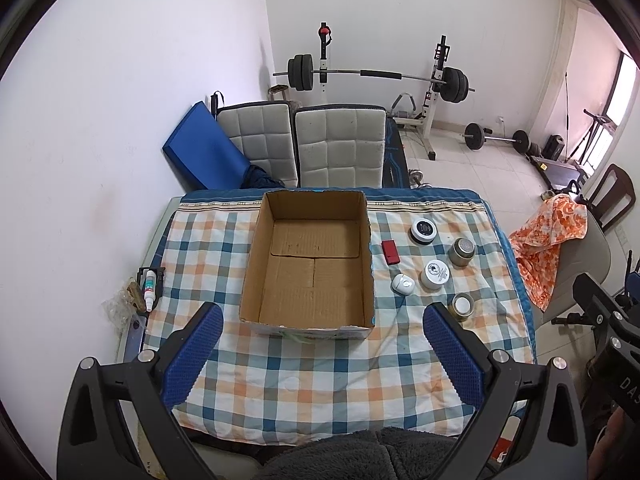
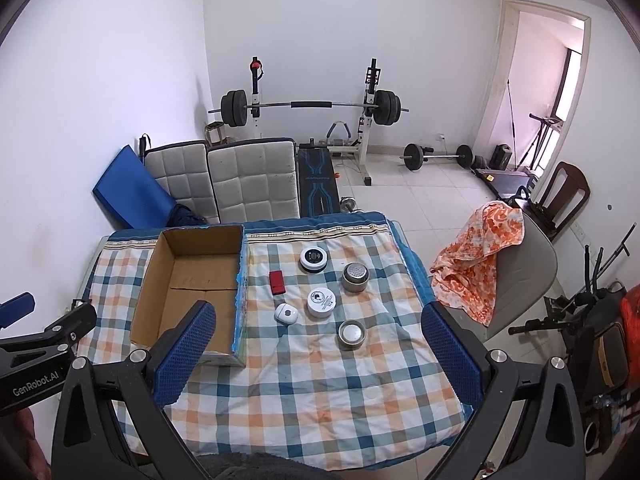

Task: Organize rigid objects

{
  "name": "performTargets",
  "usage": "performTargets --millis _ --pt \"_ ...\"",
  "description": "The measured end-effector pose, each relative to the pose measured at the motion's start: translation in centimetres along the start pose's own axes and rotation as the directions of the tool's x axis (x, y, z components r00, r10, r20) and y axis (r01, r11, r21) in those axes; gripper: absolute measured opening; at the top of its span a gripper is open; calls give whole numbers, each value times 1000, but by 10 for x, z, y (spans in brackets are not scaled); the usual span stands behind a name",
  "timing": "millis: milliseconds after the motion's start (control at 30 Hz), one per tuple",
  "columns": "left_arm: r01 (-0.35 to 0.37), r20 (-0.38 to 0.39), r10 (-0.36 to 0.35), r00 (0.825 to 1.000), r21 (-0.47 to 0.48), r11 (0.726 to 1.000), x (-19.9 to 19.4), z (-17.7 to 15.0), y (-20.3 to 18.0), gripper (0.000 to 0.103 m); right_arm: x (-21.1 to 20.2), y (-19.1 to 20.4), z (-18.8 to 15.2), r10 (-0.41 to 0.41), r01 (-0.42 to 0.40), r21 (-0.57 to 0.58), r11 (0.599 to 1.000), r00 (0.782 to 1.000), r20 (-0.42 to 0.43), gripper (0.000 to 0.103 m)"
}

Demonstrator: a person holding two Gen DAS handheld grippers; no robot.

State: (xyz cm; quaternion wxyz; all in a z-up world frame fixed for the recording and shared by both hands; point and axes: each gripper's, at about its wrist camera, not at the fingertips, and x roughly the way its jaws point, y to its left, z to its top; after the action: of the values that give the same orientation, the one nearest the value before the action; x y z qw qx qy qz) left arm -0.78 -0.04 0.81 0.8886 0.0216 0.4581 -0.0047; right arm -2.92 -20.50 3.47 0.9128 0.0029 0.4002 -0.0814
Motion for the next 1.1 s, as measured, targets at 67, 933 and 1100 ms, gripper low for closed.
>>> performTargets --millis 67,933,1100 --pt "3 -2 -3 1000 0 1000 0 0 1 103 0 0 -3 2 -2 -2 1000 1000 2 103" --pt "10 -6 -10 1000 -1 1000 -1 -1 1 103 1 -3 -6 3 -3 -7 1000 1000 2 103" --pt "8 -5 -8 1000 -4 1000 -1 -2 1 103 1 -2 -7 1 -1 -6 1000 1000 3 103"
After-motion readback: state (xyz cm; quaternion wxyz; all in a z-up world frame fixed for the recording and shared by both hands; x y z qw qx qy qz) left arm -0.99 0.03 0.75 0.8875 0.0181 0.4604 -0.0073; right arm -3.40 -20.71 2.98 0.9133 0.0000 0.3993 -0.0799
